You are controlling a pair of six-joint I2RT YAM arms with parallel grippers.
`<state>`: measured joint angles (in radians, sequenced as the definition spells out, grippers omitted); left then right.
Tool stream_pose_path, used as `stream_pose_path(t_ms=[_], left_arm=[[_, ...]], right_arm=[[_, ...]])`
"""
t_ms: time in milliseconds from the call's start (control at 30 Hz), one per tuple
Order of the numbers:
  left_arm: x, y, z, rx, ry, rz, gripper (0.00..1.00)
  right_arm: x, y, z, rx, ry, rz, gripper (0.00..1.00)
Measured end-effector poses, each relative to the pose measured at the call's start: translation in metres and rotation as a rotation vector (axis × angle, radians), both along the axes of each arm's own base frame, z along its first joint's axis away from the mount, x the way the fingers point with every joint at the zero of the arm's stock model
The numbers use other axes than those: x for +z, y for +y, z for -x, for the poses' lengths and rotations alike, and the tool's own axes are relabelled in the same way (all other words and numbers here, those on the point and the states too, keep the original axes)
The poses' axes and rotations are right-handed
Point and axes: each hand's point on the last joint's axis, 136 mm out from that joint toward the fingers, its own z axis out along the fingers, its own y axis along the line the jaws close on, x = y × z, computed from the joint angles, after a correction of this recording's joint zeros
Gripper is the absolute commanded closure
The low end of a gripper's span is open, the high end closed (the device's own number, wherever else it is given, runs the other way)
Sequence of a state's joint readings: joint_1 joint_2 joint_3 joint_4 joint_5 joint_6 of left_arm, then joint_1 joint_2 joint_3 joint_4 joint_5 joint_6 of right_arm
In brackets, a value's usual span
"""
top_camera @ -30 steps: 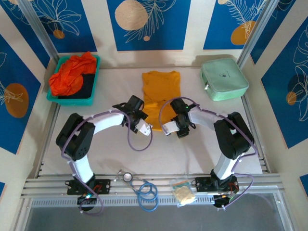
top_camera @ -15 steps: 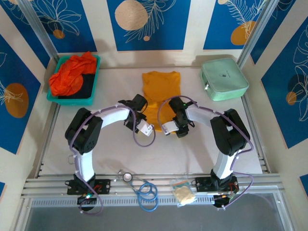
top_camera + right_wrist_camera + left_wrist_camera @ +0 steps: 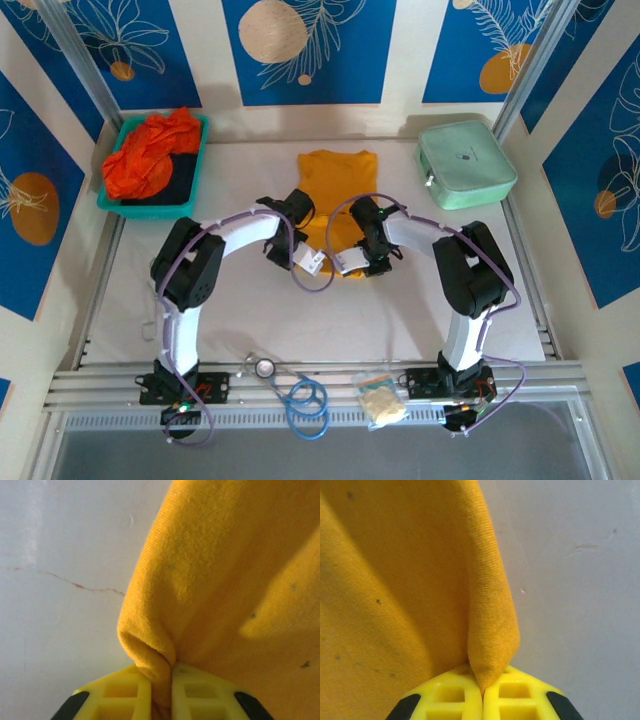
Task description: Fold and stack the t-shirts
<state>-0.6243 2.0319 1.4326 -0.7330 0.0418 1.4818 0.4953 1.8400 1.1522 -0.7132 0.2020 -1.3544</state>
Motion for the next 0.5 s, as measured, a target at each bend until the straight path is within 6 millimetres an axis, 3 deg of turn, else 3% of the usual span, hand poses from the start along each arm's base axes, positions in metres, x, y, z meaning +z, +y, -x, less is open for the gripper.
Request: stream_pose_path(t_ms=[67, 367, 500], left_arm=[[0.001, 0.0, -0.001, 0.012, -0.002, 0.002, 1.0], [0.005, 0.002, 0.001, 0.055, -0.08, 0.064, 1.0], [0.018, 0.008, 0.009, 0.1, -0.112, 0.1, 1.0]], right_arm=[[0.001, 0.0, -0.001, -0.005, -0.005, -0.003, 1.0], [0.005, 0.0, -0.001, -0.075, -0.039, -0.075, 1.0], [0.008, -0.002, 0.008, -0.117, -0.06, -0.114, 1.0]])
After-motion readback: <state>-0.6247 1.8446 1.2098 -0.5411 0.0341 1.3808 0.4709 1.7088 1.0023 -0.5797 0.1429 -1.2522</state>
